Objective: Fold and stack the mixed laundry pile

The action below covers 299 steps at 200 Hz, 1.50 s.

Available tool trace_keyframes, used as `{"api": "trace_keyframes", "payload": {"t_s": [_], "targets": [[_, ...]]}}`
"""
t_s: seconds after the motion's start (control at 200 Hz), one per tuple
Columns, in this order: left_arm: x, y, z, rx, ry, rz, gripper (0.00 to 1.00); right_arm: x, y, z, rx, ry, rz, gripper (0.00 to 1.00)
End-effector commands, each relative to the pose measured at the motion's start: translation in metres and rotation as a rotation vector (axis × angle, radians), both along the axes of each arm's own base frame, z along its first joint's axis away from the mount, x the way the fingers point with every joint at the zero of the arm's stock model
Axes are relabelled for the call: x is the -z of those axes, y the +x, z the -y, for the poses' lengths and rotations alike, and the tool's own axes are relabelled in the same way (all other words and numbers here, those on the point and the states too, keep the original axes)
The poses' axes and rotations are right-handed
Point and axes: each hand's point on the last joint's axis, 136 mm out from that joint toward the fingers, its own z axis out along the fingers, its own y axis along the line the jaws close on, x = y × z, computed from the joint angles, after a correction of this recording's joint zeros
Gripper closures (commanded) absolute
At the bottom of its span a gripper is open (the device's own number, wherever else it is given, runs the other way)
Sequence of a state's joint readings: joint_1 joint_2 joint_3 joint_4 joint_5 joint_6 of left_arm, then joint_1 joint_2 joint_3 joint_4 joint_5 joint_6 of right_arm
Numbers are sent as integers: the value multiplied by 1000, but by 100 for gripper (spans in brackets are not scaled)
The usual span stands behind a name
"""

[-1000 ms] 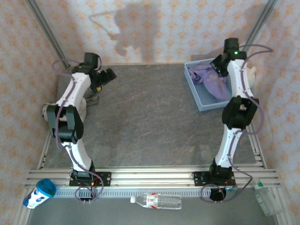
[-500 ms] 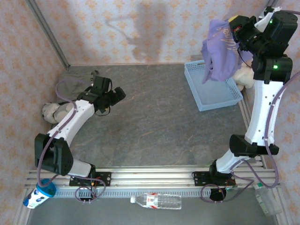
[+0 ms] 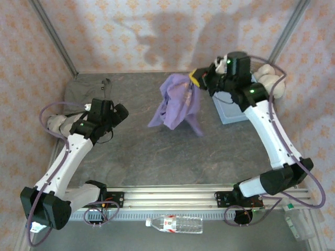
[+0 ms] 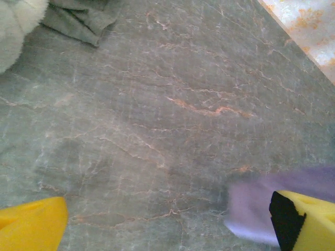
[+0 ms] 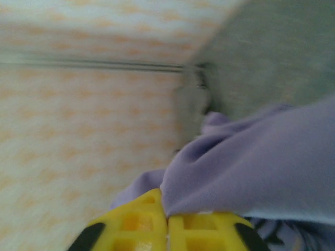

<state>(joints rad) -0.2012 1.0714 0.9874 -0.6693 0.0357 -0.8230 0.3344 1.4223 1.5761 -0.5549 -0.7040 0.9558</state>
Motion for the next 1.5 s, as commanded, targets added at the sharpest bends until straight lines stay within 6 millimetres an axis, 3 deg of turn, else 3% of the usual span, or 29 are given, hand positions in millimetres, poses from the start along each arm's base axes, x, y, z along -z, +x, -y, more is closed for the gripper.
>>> {"api": "trace_keyframes", "payload": {"t_s": [0.0, 0.095, 0.2, 0.355, 0.465, 0.66, 0.881, 1.041, 1.191, 1.236, 1.266, 1.316, 1.451, 1.491], "targets": [[5, -11, -5, -16, 1, -16, 0, 62, 16, 53, 152, -196, -88, 69], [15, -13, 16, 76, -73, -28, 0, 118, 14, 100, 222, -476, -171, 57], [39, -21, 33, 156, -123, -87, 0, 151, -1, 112, 201, -614, -232, 53], [76, -32, 41, 190, -119, -163, 1, 181, -35, 69, 91, -607, -232, 51], [90, -23, 40, 173, -107, -179, 1, 213, -58, 31, 4, -596, -248, 50], [103, 23, 43, 99, -97, -194, 5, 251, -76, -11, -152, -683, -242, 47], [129, 79, 59, 43, -138, -230, 19, 284, -66, -14, -187, -794, -269, 45], [151, 102, 65, 47, -121, -288, 36, 297, -55, -12, -198, -873, -281, 50], [172, 110, 61, 58, -48, -356, 61, 298, -47, -6, -201, -940, -264, 81], [171, 113, 60, 65, -37, -361, 75, 295, -45, -7, -212, -951, -254, 90], [181, 112, 60, 70, -27, -390, 88, 292, -44, -6, -214, -959, -247, 96], [179, 115, 61, 79, -25, -391, 100, 286, -42, -4, -216, -971, -233, 100], [155, 124, 61, 98, -7, -354, 100, 259, -37, 1, -212, -978, -155, 100], [129, 128, 59, 101, -8, -302, 100, 246, -34, 6, -201, -976, -131, 100]]}}
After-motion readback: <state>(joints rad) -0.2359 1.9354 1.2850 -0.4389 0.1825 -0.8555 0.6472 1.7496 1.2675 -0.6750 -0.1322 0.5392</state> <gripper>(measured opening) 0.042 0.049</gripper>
